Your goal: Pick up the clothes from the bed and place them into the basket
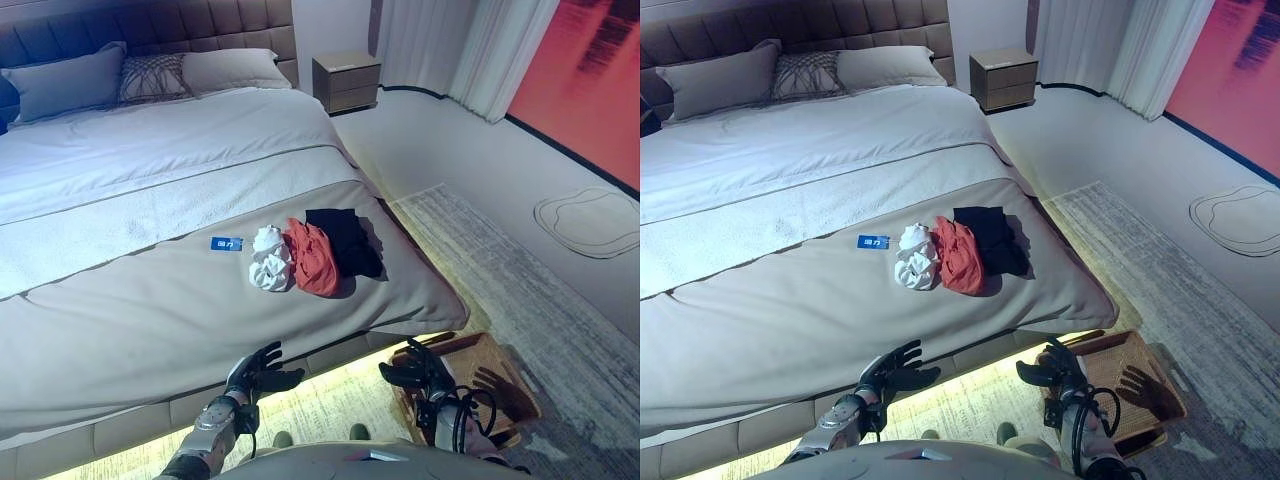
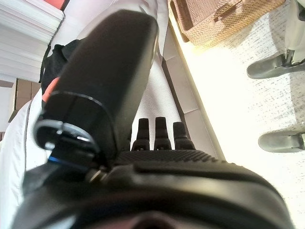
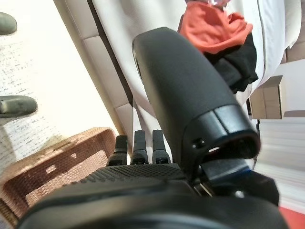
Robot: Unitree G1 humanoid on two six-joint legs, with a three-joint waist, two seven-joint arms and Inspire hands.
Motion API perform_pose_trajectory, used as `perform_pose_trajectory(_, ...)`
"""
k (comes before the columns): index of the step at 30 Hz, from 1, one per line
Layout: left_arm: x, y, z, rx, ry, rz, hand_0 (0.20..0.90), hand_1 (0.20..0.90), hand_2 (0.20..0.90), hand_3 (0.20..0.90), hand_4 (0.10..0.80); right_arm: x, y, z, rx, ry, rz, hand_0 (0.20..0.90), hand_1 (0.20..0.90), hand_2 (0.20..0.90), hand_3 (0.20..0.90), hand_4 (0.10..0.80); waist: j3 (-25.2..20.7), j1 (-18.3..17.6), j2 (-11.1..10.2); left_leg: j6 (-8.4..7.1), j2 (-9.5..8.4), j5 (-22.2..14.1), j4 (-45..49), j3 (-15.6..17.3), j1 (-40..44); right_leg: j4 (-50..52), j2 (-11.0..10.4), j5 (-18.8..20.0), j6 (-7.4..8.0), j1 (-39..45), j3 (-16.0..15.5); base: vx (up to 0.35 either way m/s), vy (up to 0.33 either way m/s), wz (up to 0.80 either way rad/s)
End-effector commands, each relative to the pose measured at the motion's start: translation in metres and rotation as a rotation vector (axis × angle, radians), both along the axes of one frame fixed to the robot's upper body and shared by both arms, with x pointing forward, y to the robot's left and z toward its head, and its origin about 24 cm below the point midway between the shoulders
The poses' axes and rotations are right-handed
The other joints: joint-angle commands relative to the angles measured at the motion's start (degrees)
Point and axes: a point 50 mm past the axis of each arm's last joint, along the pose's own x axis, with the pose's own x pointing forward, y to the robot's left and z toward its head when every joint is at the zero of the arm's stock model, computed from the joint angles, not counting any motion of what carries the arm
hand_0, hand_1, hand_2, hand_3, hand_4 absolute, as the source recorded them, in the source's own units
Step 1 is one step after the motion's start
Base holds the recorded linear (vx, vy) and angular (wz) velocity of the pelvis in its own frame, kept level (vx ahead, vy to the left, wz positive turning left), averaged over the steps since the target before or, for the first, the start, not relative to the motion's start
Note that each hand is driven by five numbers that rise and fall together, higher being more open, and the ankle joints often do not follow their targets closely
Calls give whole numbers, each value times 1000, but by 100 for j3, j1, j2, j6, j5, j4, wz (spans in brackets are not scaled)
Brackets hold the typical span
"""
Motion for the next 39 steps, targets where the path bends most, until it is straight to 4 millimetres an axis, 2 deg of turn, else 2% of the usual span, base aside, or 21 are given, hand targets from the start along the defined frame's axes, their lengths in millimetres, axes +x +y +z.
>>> perform_pose_trajectory(1, 40, 7, 20, 36, -186, 40, 900, 900, 900, 900, 800, 47, 3, 24, 6, -197, -8, 900, 900, 900, 900, 800, 149, 23, -75, 273, -350, -814, 44, 31, 374, 74, -4, -315, 12, 362, 267, 0, 0, 0)
perform_pose_trajectory(6, 45, 7, 24, 25, -205, 59, 900, 900, 900, 900, 800, 47, 3, 24, -5, -192, 6, 900, 900, 900, 900, 800, 162, 43, -87, 274, -355, -814, 44, 12, 370, 71, -5, -309, 7, 357, 252, 0, 0, 0)
perform_pose_trajectory(21, 33, 15, 15, 42, -130, 84, 900, 900, 900, 900, 800, 40, -4, 18, -26, -152, -21, 900, 900, 900, 900, 800, 144, 42, -59, 280, -349, -815, 44, 20, 395, 89, 12, -325, -6, 371, 272, 0, 0, 0)
perform_pose_trajectory(35, 25, 27, 12, 64, -96, 119, 900, 900, 900, 900, 800, 47, -10, 23, -42, -187, -51, 900, 900, 900, 900, 800, 219, 25, -20, 255, -302, -784, 44, 21, 429, 141, 87, -383, -75, 377, 269, 14, -45, 0)
perform_pose_trajectory(37, 24, 29, 11, 61, -91, 132, 900, 900, 900, 900, 800, 45, -12, 22, -49, -177, -40, 900, 900, 900, 900, 800, 238, 19, -64, 214, -258, -832, 279, 10, 370, 166, 130, -408, -134, 371, 320, 52, -150, -3)
perform_pose_trajectory(39, 28, 29, 13, 58, -110, 159, 900, 900, 900, 900, 800, 48, -13, 24, -61, -182, -15, 900, 900, 900, 900, 800, 308, 11, -180, 165, -196, -1007, 1001, 160, 146, 224, 77, -387, -201, 310, 307, 26, -120, -4)
